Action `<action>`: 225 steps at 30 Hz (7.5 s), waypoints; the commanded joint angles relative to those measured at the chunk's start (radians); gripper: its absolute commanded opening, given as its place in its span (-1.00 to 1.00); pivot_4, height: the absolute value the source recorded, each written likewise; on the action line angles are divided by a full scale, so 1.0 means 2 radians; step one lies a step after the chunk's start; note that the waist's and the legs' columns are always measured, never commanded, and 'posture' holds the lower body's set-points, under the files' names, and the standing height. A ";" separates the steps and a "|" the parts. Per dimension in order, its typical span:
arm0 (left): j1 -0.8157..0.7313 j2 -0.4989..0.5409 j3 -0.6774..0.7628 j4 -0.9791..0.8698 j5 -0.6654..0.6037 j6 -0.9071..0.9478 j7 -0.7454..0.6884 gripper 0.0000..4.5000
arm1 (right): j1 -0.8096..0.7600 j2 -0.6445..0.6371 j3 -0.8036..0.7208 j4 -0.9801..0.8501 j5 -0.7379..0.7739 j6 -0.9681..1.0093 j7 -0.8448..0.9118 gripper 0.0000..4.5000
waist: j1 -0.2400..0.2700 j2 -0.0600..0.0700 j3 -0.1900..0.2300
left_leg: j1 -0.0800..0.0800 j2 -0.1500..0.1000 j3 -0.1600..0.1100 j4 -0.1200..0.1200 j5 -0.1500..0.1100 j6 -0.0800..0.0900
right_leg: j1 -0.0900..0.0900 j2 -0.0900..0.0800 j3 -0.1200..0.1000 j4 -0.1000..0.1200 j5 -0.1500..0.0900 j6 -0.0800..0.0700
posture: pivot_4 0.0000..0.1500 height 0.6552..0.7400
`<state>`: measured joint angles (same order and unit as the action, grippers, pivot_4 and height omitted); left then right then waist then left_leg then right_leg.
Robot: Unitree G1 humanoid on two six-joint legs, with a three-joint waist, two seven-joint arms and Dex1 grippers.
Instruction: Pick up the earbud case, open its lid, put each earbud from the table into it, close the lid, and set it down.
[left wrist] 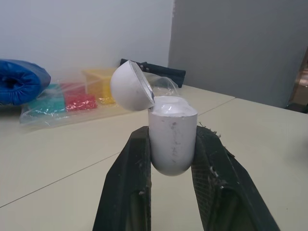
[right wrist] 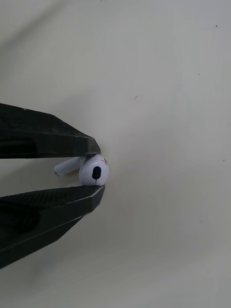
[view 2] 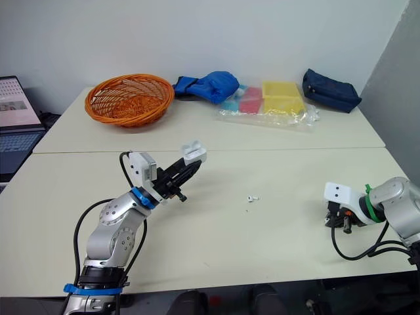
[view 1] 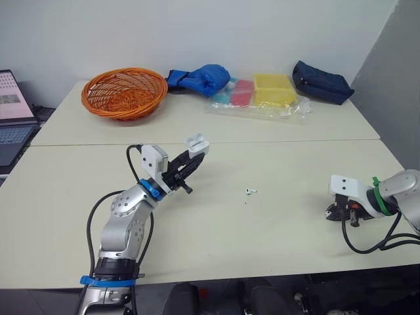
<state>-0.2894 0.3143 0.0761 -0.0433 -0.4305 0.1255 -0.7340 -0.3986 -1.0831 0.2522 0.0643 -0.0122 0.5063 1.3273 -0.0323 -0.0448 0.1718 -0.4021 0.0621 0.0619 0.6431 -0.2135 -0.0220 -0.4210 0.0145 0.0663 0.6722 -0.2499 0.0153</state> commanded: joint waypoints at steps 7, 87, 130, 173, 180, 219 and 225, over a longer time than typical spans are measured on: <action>-0.032 -0.008 -0.003 -0.006 -0.007 -0.008 -0.002 -0.67 | -0.120 0.201 -0.155 -0.159 0.226 0.202 -0.117 -0.80 | -0.011 0.000 0.002 | 0.000 0.000 -0.001 0.000 0.000 0.000 | -0.001 0.001 0.000 0.002 0.002 0.003 | 1.00 1.00; -0.103 -0.035 -0.006 0.047 -0.002 -0.051 -0.025 -0.67 | -0.069 0.209 -0.098 -0.214 0.324 0.121 -0.263 -0.12 | 0.000 0.001 0.002 | -0.010 0.000 -0.002 0.000 0.000 0.000 | -0.007 0.001 -0.003 0.000 0.001 0.003 | 1.00 1.00; -0.085 -0.031 -0.019 0.013 0.002 -0.044 -0.011 -0.67 | -0.101 0.255 0.053 0.052 0.040 -0.069 -0.162 -0.82 | 0.000 0.001 0.002 | -0.008 0.000 0.000 0.001 0.000 0.000 | -0.007 0.001 -0.002 0.003 0.002 0.003 | 1.00 1.00; -0.067 -0.043 -0.028 -0.002 0.003 -0.041 0.003 -0.67 | 0.124 -0.038 -0.078 -0.088 0.060 -0.005 -0.063 0.42 | 0.002 0.000 0.002 | 0.000 0.000 -0.001 -0.001 -0.001 -0.001 | 0.005 0.000 -0.002 -0.006 0.001 0.002 | 1.00 1.00; -0.055 -0.051 -0.028 -0.008 0.006 -0.047 0.008 -0.67 | 0.050 -0.024 -0.038 -0.107 0.052 0.078 -0.062 0.42 | 0.000 0.000 0.002 | 0.001 0.000 -0.001 -0.001 -0.001 -0.001 | 0.004 0.000 -0.001 -0.005 0.001 0.002 | 1.00 1.00; -0.070 -0.047 -0.025 -0.001 0.002 -0.043 0.007 -0.67 | -0.172 0.289 -0.205 -0.176 0.275 0.204 -0.261 -0.82 | -0.012 0.002 0.003 | -0.002 0.000 -0.002 -0.001 0.000 -0.001 | 0.000 0.002 0.000 -0.003 0.004 0.004 | 1.00 1.00; -0.084 -0.044 -0.029 0.005 -0.007 -0.034 -0.009 -0.67 | -0.205 0.369 -0.230 -0.226 0.313 0.197 -0.352 -0.82 | 0.003 0.002 0.002 | -0.008 0.000 -0.002 -0.001 -0.001 -0.001 | -0.002 0.001 -0.003 -0.005 0.003 0.004 | 1.00 1.00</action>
<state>-0.4248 0.2257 0.0170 -0.0214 -0.4260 0.0603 -0.7376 -0.8016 -0.3520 -0.1921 -0.3426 0.5939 0.9320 0.6610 -0.0273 -0.0404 0.1765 -0.4187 0.0623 0.0592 0.6415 -0.2146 -0.0234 -0.4262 0.0144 0.0608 0.6618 -0.2424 0.0219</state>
